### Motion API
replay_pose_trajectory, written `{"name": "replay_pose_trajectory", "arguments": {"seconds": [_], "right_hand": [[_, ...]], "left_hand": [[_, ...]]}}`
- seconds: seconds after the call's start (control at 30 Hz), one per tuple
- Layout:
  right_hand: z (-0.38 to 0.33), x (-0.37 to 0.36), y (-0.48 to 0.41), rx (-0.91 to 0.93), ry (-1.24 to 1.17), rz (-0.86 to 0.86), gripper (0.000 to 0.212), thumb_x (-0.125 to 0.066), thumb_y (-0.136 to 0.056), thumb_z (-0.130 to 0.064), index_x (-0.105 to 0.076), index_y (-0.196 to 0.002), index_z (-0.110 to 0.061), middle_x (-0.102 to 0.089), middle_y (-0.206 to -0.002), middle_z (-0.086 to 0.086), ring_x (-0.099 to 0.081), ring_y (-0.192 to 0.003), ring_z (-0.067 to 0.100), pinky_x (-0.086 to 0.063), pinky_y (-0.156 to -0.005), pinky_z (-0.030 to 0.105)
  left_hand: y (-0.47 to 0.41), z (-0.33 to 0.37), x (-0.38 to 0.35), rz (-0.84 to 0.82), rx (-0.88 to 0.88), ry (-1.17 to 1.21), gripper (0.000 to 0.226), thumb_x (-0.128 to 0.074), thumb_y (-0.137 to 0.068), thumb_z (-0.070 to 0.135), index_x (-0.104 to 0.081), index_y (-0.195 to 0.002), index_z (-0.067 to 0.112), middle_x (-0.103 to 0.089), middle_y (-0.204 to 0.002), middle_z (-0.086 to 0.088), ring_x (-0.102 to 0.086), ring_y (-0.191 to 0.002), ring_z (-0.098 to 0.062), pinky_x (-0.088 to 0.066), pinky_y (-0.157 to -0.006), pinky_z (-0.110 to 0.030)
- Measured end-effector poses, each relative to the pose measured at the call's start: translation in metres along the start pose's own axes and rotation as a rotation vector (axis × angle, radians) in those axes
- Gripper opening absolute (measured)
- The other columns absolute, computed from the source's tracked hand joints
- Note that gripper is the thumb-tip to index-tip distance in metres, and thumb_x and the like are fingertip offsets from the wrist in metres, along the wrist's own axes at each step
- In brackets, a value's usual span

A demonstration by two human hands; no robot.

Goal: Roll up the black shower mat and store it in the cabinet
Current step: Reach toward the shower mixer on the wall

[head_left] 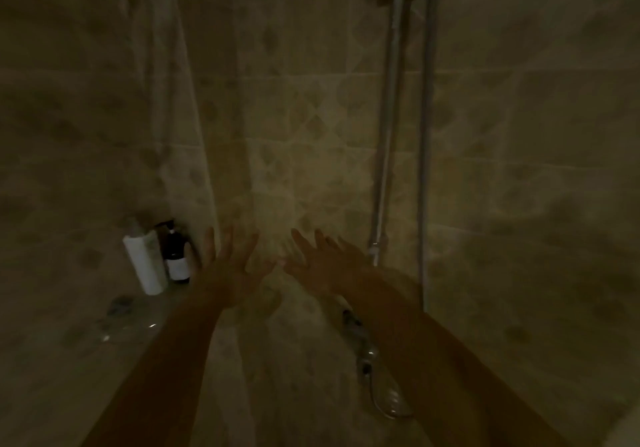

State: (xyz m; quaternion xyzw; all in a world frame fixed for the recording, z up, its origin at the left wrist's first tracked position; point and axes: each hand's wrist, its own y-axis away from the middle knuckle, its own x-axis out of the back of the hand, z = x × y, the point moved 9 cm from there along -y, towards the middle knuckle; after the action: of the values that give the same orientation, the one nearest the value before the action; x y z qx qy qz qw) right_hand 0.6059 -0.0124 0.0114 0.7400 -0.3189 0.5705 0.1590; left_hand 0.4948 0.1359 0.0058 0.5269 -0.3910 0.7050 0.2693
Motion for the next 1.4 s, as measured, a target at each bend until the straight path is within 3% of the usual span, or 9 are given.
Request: {"name": "replay_pose_trajectory", "arguments": {"seconds": [0.07,0.2,0.37,0.5,0.63,0.87,1.1,1.13,1.4], "right_hand": [[-0.031,-0.009,-0.013,0.111,-0.027,-0.015,0.08,-0.026,-0.083,-0.081,0.001,-0.149,-0.045,0.005,-0.162,0.009,-0.002,-0.147,0.033,-0.006,-0.114,0.052],[-0.096,-0.026,-0.039,0.281,-0.186,0.058,0.077,-0.031,-0.086,-0.076,0.0,-0.149,-0.044,0.008,-0.162,0.006,0.007,-0.147,0.028,-0.009,-0.117,0.05],[-0.188,-0.056,-0.071,0.521,-0.084,0.035,0.071,-0.023,-0.091,-0.071,0.001,-0.15,-0.042,0.012,-0.161,0.012,0.013,-0.146,0.032,-0.002,-0.117,0.051],[-0.264,-0.099,-0.094,0.702,-0.121,-0.13,0.072,-0.02,-0.09,-0.072,0.0,-0.151,-0.04,0.014,-0.161,0.003,0.021,-0.144,0.032,0.003,-0.116,0.055],[-0.345,-0.131,-0.093,0.874,-0.164,-0.225,0.079,-0.025,-0.085,-0.077,0.002,-0.15,-0.042,0.016,-0.16,0.009,0.016,-0.145,0.029,0.003,-0.117,0.053],[-0.44,-0.182,-0.061,1.085,-0.116,-0.289,0.085,-0.024,-0.079,-0.084,0.001,-0.149,-0.044,0.012,-0.161,0.009,0.007,-0.147,0.031,0.0,-0.115,0.051],[-0.545,-0.269,0.155,1.543,-0.023,-0.531,0.095,-0.02,-0.067,-0.09,-0.002,-0.148,-0.044,0.008,-0.162,0.01,0.003,-0.146,0.036,-0.007,-0.114,0.056],[-0.545,-0.272,0.158,1.55,-0.021,-0.52,0.095,-0.02,-0.067,-0.091,-0.001,-0.148,-0.044,0.006,-0.162,0.01,0.002,-0.146,0.037,-0.007,-0.115,0.057],[-0.527,-0.327,0.444,2.015,0.034,-0.775,0.092,-0.012,-0.068,-0.094,0.009,-0.146,-0.049,0.018,-0.16,0.009,0.012,-0.145,0.034,0.002,-0.113,0.058]], "left_hand": [[0.001,-0.022,0.002,-0.001,0.02,-0.049,0.096,0.008,-0.059,0.095,0.009,-0.147,0.054,0.021,-0.162,0.001,0.026,-0.144,-0.034,0.016,-0.109,-0.065],[0.009,-0.074,0.013,0.06,0.13,-0.089,0.083,-0.024,-0.082,0.081,0.009,-0.149,0.046,0.018,-0.162,-0.001,0.022,-0.146,-0.03,0.009,-0.112,-0.067],[0.034,-0.165,0.031,0.092,0.376,-0.091,0.102,0.004,-0.055,0.097,0.01,-0.147,0.052,0.02,-0.162,0.002,0.023,-0.146,-0.028,0.013,-0.112,-0.064],[0.077,-0.242,0.046,0.079,0.609,-0.158,0.106,0.007,-0.051,0.099,0.005,-0.147,0.054,0.021,-0.162,0.001,0.025,-0.145,-0.03,0.015,-0.11,-0.066],[0.15,-0.304,0.064,0.106,0.901,-0.16,0.103,0.001,-0.055,0.099,0.01,-0.147,0.053,0.027,-0.159,0.002,0.029,-0.143,-0.029,0.017,-0.109,-0.066],[0.269,-0.336,0.066,0.106,1.269,-0.161,0.102,0.002,-0.056,0.1,0.011,-0.146,0.054,0.029,-0.158,0.003,0.03,-0.143,-0.03,0.02,-0.108,-0.065],[0.503,-0.286,0.059,0.128,1.766,-0.127,0.1,0.002,-0.056,0.1,0.019,-0.143,0.054,0.036,-0.153,0.003,0.034,-0.14,-0.032,0.025,-0.103,-0.064],[0.507,-0.286,0.055,0.128,1.763,-0.118,0.101,0.003,-0.055,0.1,0.019,-0.143,0.053,0.038,-0.152,0.003,0.035,-0.139,-0.031,0.025,-0.103,-0.064],[0.742,-0.165,0.023,0.196,2.165,-0.104,0.094,0.002,-0.06,0.099,0.023,-0.14,0.055,0.04,-0.147,0.007,0.039,-0.137,-0.028,0.028,-0.102,-0.062]]}}
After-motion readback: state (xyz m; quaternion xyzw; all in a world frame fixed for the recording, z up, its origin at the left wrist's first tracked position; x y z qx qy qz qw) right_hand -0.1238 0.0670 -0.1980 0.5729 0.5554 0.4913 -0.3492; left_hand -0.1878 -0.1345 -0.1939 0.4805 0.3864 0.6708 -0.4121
